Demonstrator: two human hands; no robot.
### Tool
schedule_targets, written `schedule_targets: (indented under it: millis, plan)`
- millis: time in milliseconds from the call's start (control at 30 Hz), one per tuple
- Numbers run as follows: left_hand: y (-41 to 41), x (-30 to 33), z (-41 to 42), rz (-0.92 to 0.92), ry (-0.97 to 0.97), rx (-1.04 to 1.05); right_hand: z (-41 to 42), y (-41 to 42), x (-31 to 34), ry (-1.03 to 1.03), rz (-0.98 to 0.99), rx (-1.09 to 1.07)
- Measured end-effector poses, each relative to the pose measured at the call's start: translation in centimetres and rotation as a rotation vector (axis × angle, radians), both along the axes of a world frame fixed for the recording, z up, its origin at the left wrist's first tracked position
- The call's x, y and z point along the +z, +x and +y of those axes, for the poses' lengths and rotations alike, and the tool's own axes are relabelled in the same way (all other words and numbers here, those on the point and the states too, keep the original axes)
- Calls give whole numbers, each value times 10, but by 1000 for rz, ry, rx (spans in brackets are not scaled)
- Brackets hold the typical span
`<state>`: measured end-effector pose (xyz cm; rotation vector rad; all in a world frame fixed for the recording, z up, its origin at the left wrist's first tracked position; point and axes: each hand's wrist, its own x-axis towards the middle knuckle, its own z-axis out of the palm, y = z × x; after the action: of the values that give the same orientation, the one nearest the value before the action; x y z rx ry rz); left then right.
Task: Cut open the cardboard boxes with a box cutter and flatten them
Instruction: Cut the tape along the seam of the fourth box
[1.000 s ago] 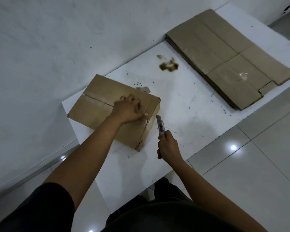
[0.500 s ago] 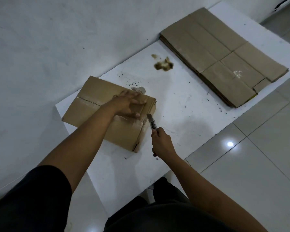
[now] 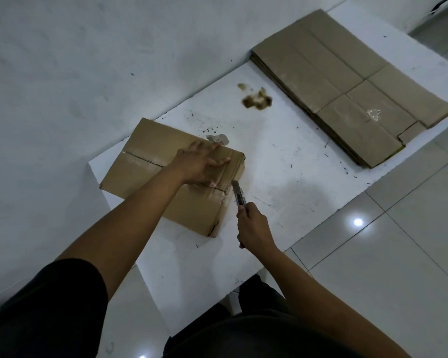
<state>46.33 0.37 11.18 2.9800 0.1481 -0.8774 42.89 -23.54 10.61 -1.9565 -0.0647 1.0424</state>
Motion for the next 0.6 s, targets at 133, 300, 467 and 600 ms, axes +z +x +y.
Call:
schedule_targets:
  millis: [133,300,467,600]
  plan:
    - [-1,-2,-3,2,10,6,5,4,2,-57,5,74]
    - [-1,-7,-6,22,33,-3,9,11,11,-148,58,171]
    - [3,-4,-8,36,61,-24,10,-5,12,-171,52,190]
    - [2,-1,-4,-1,113,-81,6,1,10,-134,125,148]
